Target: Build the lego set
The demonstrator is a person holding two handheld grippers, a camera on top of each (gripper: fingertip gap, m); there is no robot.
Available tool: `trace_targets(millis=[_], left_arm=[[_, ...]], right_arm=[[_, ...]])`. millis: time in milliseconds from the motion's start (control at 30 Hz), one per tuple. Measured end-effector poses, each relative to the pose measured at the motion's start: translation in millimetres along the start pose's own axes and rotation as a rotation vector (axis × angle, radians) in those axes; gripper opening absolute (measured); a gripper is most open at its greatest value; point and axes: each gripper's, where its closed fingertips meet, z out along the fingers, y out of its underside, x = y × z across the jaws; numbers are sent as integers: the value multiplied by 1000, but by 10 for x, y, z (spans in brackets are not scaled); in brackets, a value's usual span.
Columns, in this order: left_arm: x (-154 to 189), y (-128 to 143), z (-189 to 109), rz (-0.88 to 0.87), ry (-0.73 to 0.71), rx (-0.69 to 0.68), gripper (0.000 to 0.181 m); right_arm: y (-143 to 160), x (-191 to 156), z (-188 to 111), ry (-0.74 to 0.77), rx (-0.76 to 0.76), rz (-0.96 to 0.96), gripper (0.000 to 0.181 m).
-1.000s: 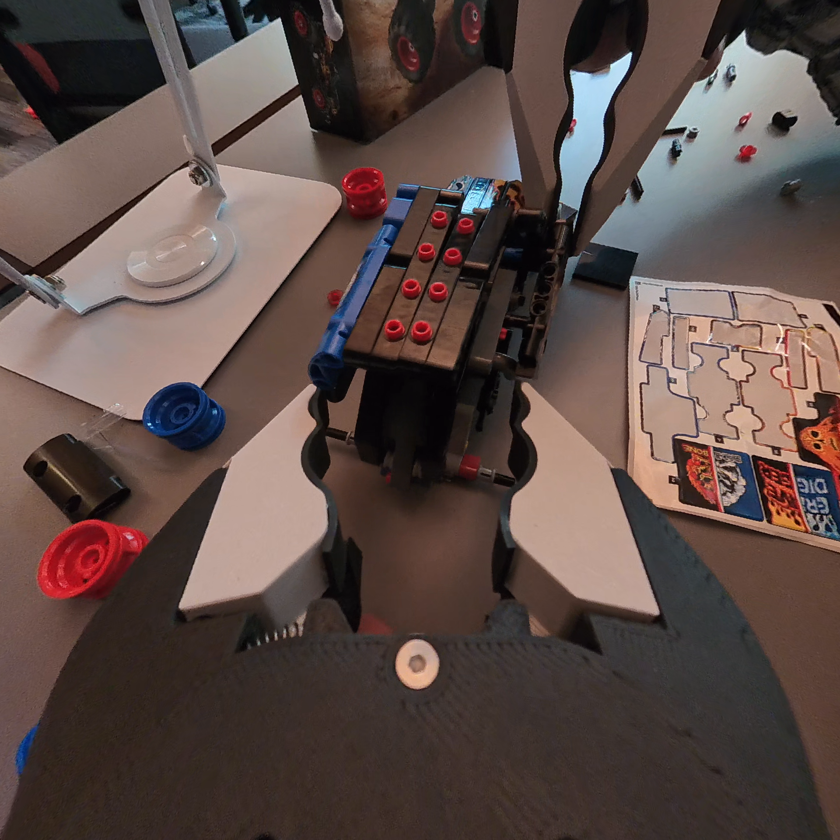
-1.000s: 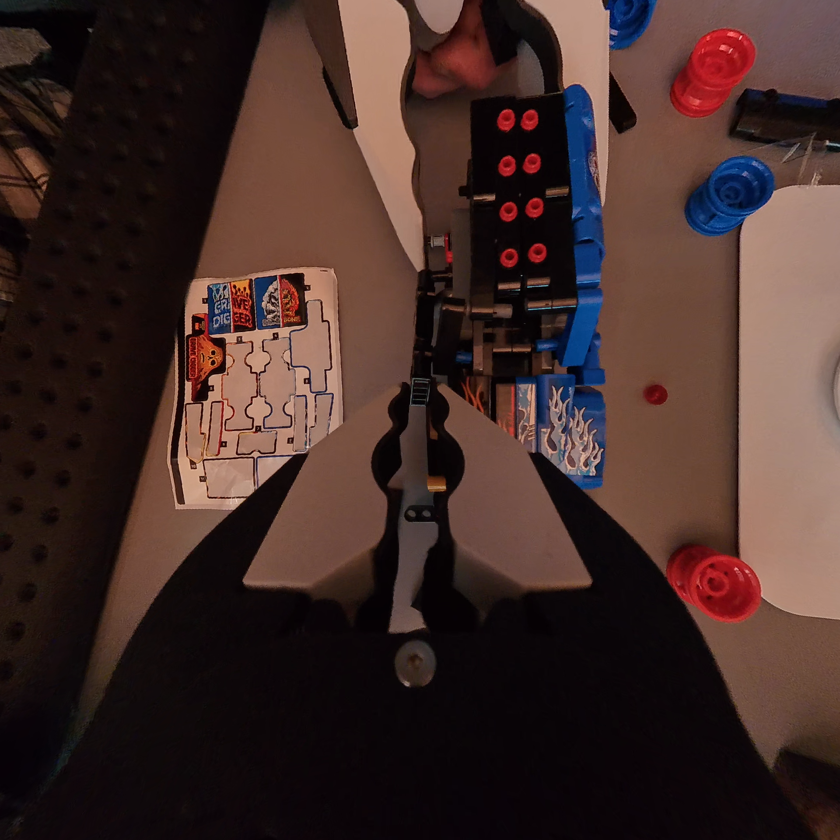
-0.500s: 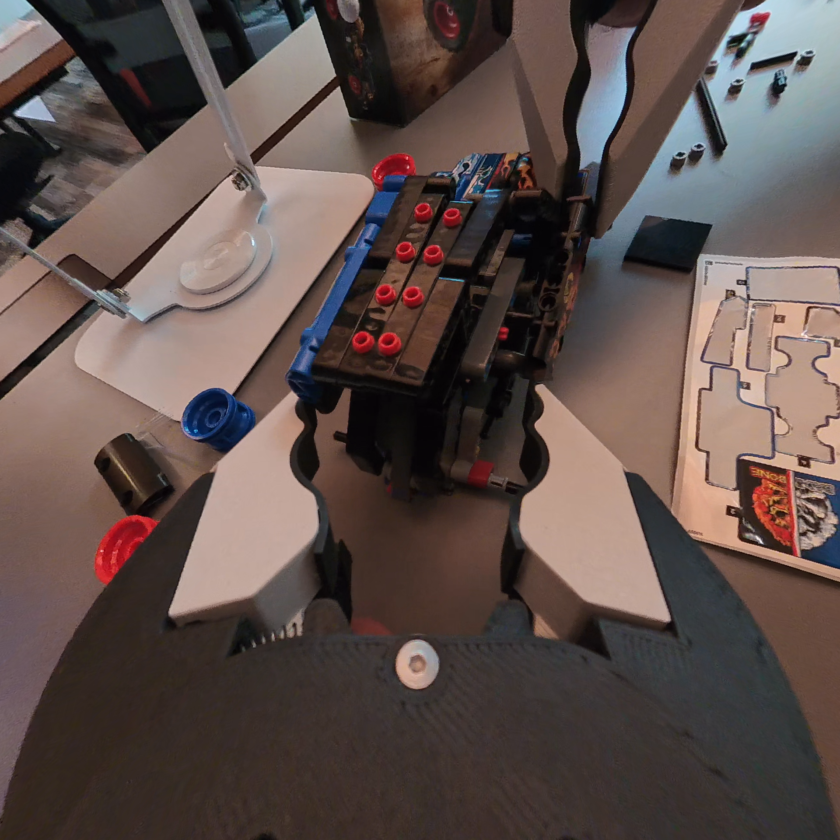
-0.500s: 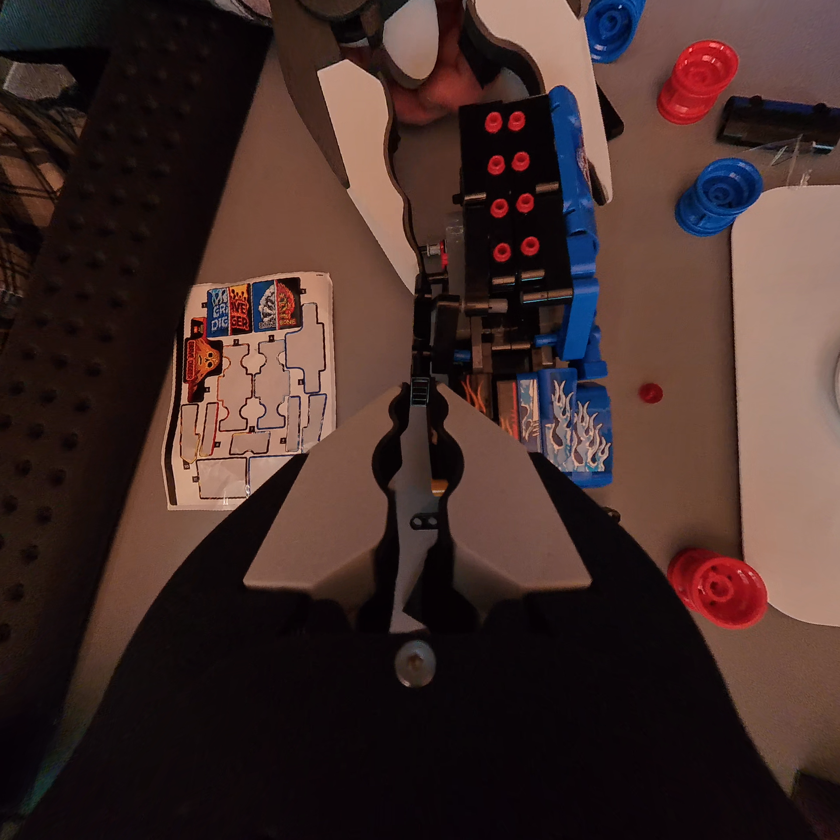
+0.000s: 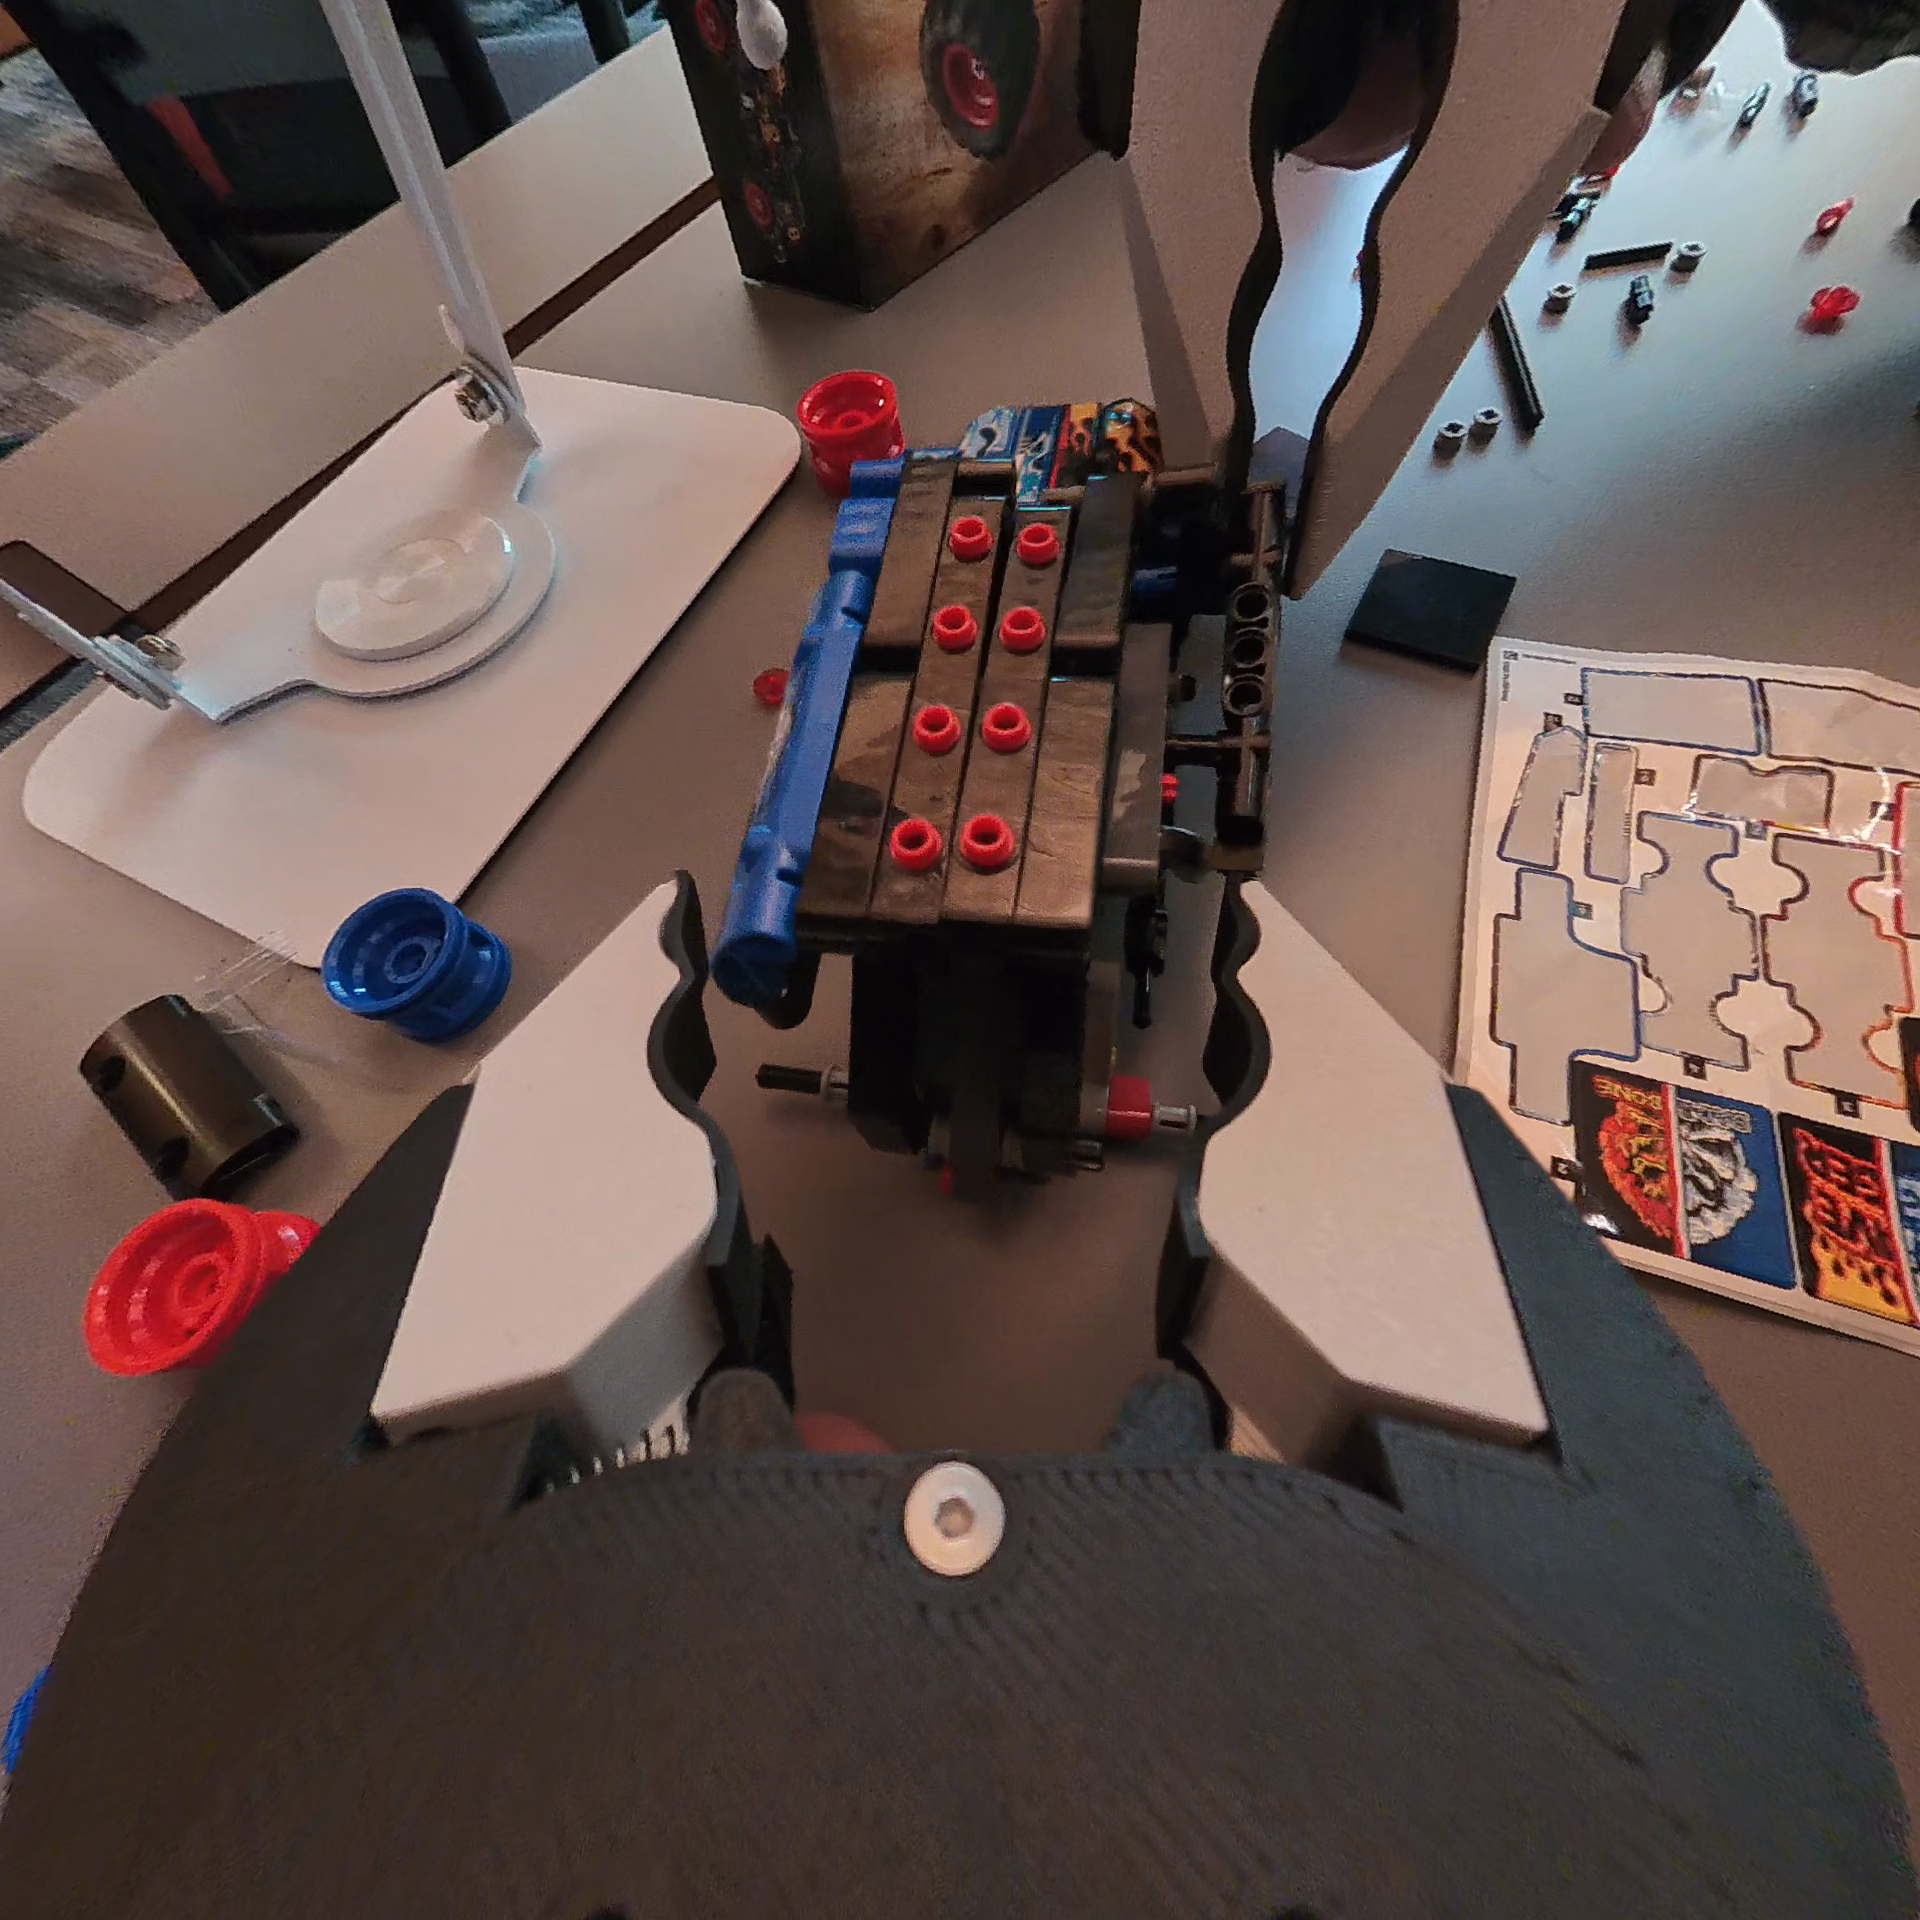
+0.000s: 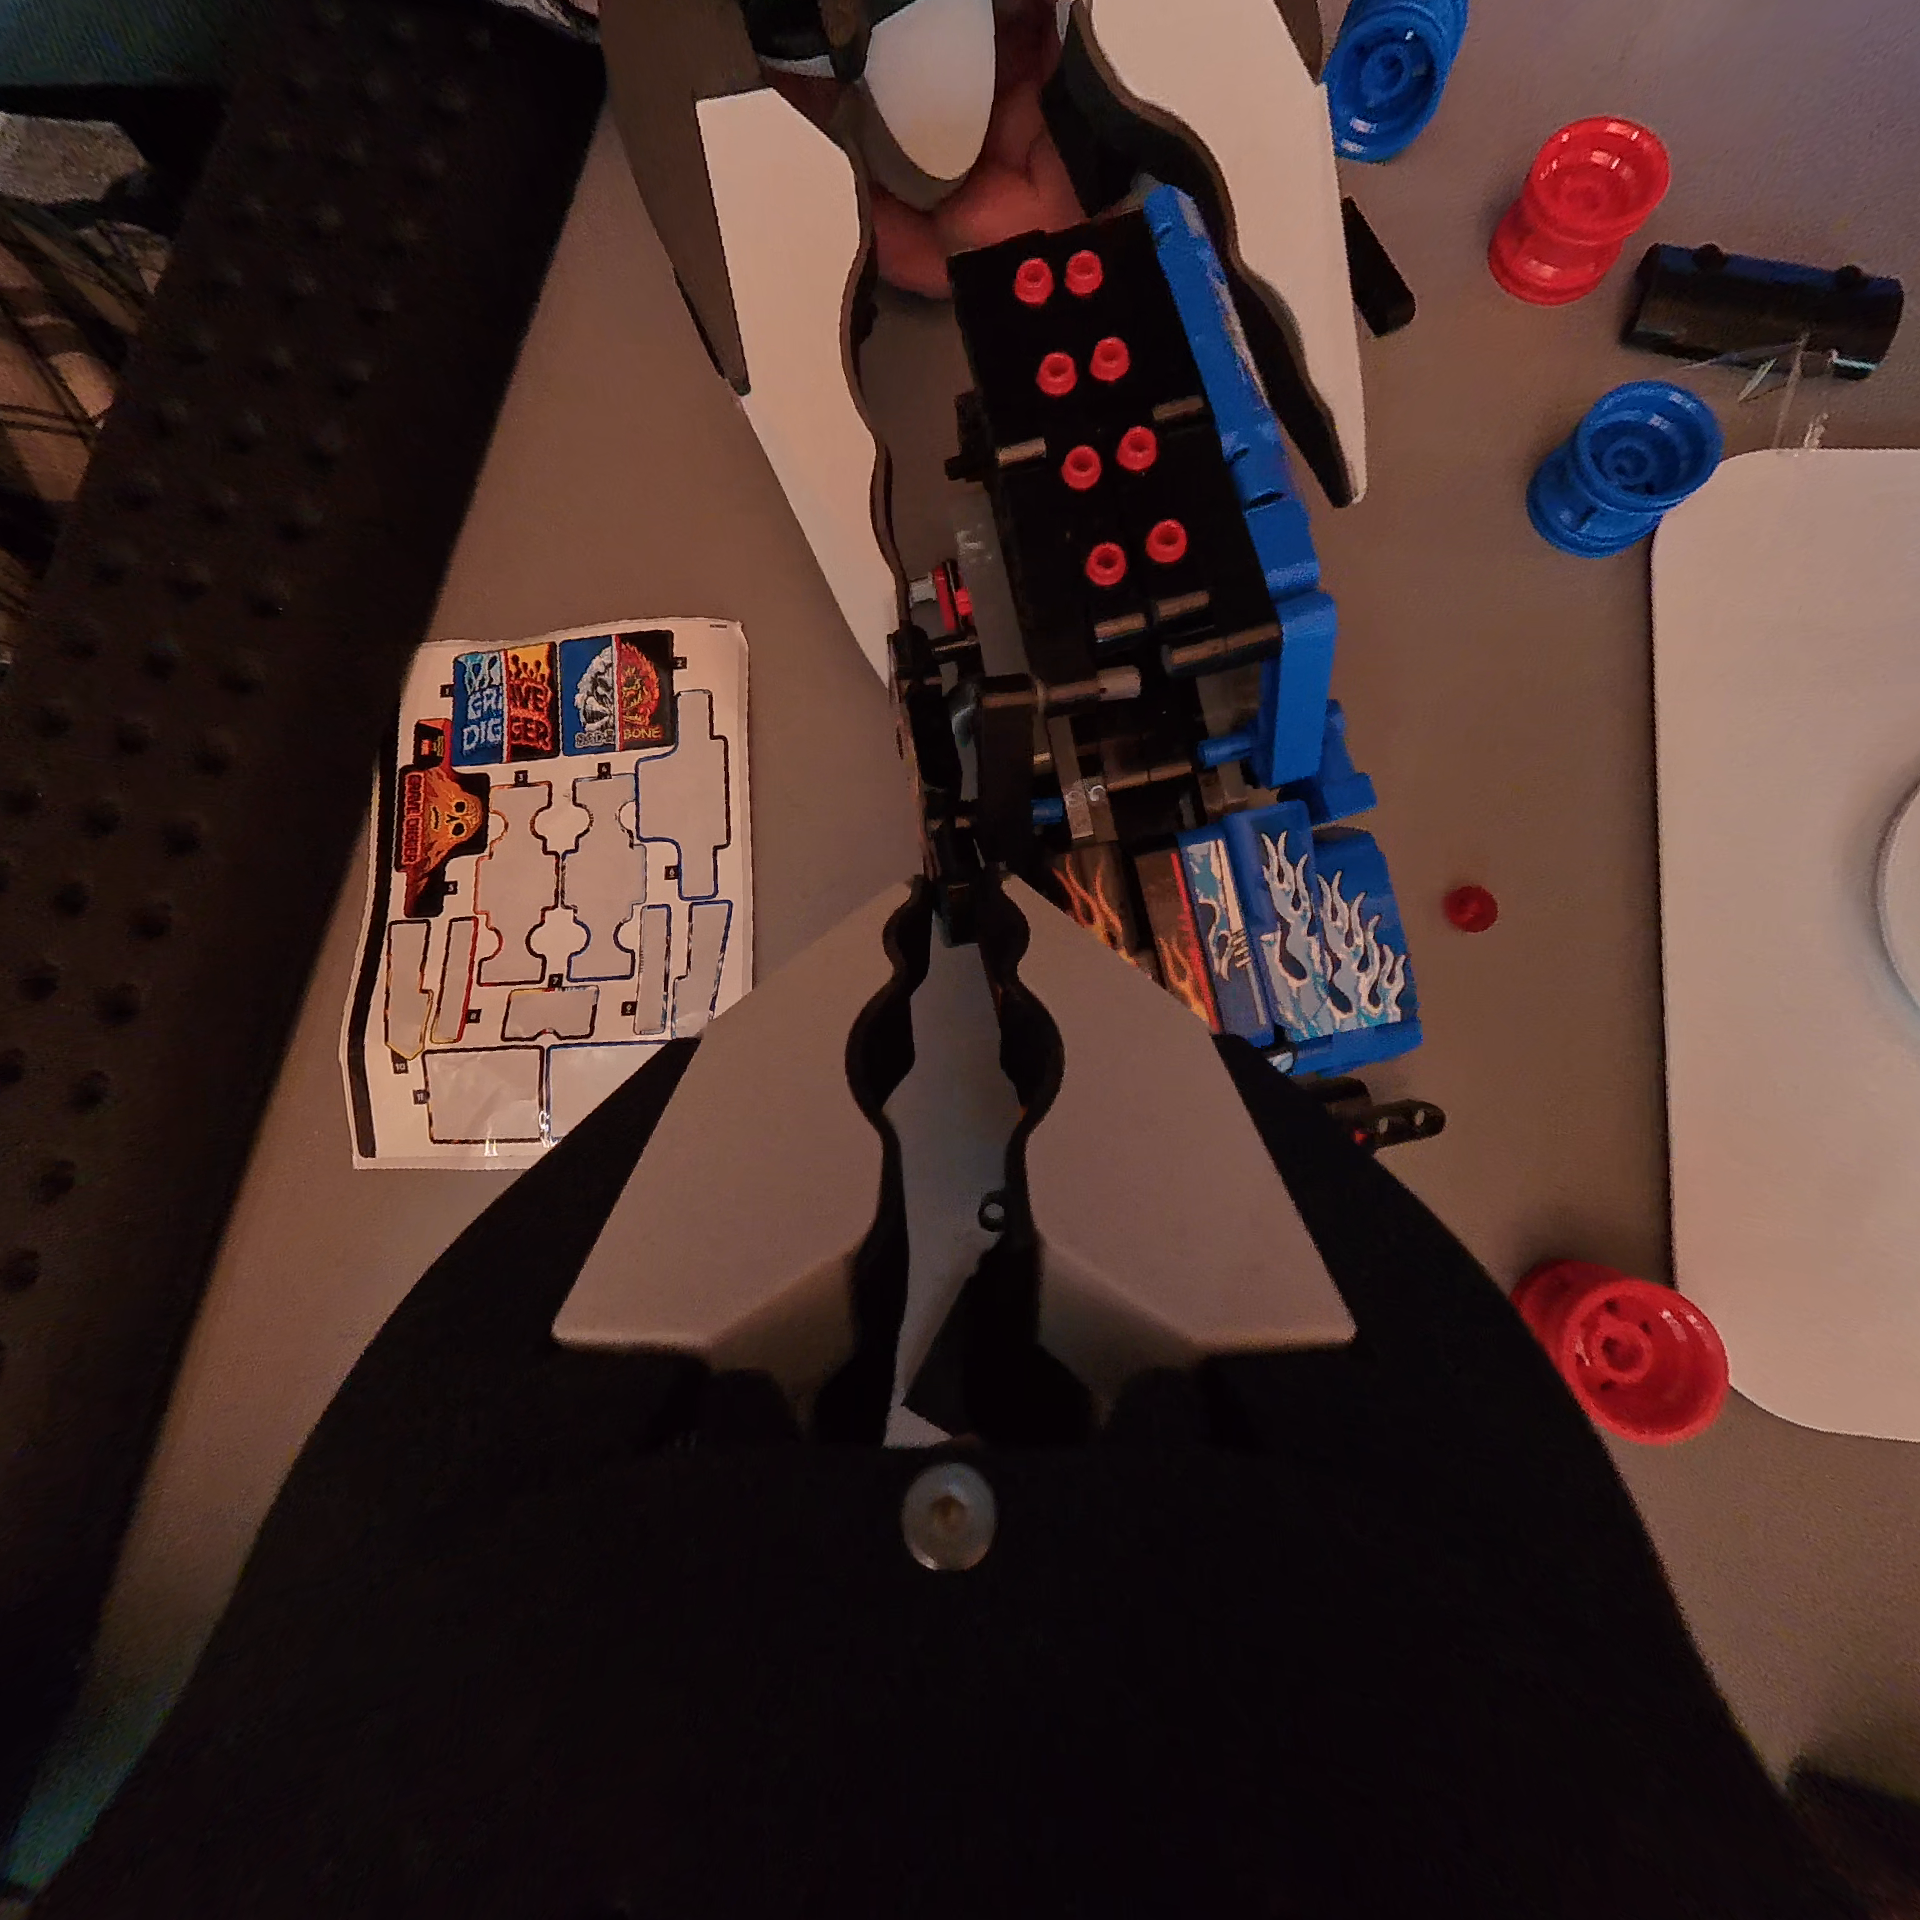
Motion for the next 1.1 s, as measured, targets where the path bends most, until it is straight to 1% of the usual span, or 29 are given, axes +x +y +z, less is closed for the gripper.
trace_targets(millis=[200, 367, 600, 733, 900, 967, 1033, 1100], left_arm=[[98, -6, 9, 7, 41, -4, 99], [125, -14, 5, 11, 49, -1, 98], [213, -111, -43, 85, 50, 41, 97], [224, -126, -54, 84, 52, 46, 98], [243, -123, -49, 86, 59, 36, 93], [268, -114, -45, 74, 78, 32, 93], [273, -97, -38, 78, 81, 26, 94], [281, -95, -31, 73, 88, 26, 94]], right_arm=[[4, -3, 14, 15, -14, -23, 9], [9, -3, 24, 36, -41, -39, 10], [10, -3, 42, 51, -64, -39, 13], [6, 16, 57, 73, -76, -41, 15], [28, 36, 38, 129, -162, -48, 20], [70, 56, -4, 182, -234, -72, 25], [112, 44, -66, 216, -298, -82, 37], [130, 10, -103, 216, -321, -80, 37]])
